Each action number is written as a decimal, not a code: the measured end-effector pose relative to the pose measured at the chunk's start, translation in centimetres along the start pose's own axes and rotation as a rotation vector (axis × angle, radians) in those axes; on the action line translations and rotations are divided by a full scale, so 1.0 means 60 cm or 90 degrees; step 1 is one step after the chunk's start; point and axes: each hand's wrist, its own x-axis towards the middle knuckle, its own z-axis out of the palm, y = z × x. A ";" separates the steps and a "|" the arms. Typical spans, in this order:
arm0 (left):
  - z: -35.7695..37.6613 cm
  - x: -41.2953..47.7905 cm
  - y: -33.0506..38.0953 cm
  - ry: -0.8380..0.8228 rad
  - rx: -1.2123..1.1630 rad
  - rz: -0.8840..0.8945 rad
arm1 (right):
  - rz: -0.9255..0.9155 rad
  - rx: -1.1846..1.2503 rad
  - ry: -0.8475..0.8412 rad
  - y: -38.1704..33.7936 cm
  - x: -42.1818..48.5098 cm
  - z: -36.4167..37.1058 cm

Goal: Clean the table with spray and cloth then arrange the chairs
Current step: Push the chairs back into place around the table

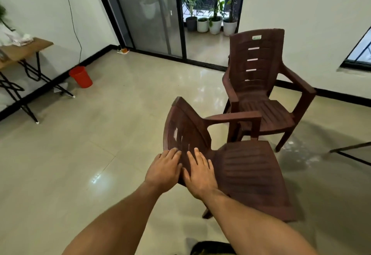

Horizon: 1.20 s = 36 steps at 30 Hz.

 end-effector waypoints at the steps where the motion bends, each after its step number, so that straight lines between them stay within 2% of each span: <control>1: -0.005 0.010 -0.009 -0.002 0.005 0.009 | -0.003 0.007 0.001 -0.005 0.008 -0.002; 6: -0.022 0.098 -0.079 -0.024 0.070 0.095 | 0.041 0.127 -0.020 -0.044 0.086 0.013; 13: -0.020 0.206 -0.148 0.010 0.108 0.235 | 0.106 0.300 0.037 -0.083 0.165 0.029; 16: -0.027 0.257 -0.171 0.024 0.115 0.314 | 0.180 0.266 0.077 -0.096 0.203 0.033; 22: -0.030 0.315 -0.213 -0.069 0.104 0.438 | 0.346 0.229 0.145 -0.157 0.221 0.040; 31: -0.027 0.341 -0.244 -0.115 0.086 0.572 | 0.499 -0.014 0.125 -0.229 0.178 0.056; 36: -0.029 0.348 -0.259 -0.120 0.087 0.630 | 0.594 -0.082 0.138 -0.260 0.159 0.072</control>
